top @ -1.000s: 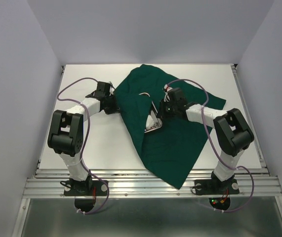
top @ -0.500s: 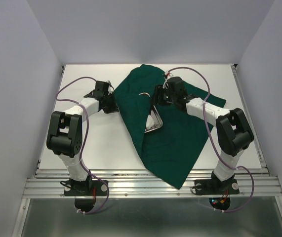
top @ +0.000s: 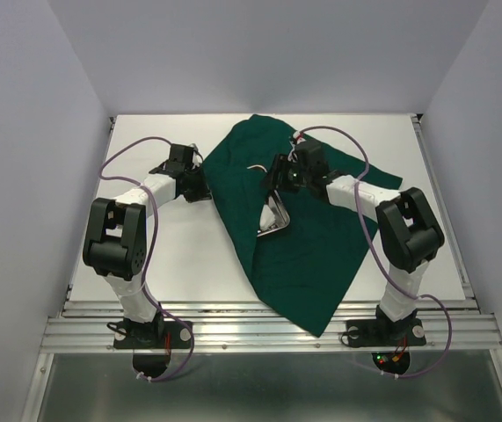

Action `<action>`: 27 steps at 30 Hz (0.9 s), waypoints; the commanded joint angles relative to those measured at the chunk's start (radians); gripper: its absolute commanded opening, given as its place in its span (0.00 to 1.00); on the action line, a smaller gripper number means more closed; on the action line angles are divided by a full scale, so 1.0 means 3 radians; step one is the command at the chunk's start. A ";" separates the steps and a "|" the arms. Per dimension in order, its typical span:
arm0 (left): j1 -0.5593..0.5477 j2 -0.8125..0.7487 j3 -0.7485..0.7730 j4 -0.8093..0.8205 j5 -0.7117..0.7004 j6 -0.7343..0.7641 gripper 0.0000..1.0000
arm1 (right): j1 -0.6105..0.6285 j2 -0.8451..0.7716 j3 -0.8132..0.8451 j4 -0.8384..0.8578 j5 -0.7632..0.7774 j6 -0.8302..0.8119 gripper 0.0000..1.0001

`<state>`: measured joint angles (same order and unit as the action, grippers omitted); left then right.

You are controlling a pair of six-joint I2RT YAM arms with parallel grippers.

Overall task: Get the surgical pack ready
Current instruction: Pack the surgical kit at the center of the board.

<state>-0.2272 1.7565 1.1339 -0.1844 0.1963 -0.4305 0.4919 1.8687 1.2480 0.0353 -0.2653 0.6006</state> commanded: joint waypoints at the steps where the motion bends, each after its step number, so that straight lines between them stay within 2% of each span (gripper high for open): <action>1: 0.0016 -0.0144 0.0091 -0.0009 0.0041 0.0039 0.00 | 0.0042 0.0014 -0.0039 0.0159 -0.0011 0.0135 0.60; 14: 0.0016 -0.0179 0.0101 -0.0045 -0.0005 0.0039 0.00 | 0.0144 0.0280 0.0166 -0.0087 0.0204 0.0253 0.61; 22: 0.0016 -0.0200 0.0096 -0.0050 -0.0010 0.0049 0.00 | 0.0176 0.0408 0.0227 0.0056 0.0265 0.0370 0.59; 26: 0.0016 -0.0200 0.0076 -0.0035 0.0000 0.0049 0.00 | 0.0176 0.0372 0.0227 0.0153 0.0439 0.0396 0.46; 27: 0.0021 -0.0200 0.0076 -0.0035 0.0000 0.0044 0.00 | 0.0176 0.0367 0.0242 0.0179 0.0465 0.0396 0.37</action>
<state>-0.2272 1.7561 1.1339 -0.1917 0.2012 -0.4286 0.5385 1.9858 1.2797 0.0166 -0.1905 0.7067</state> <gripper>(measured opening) 0.018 0.472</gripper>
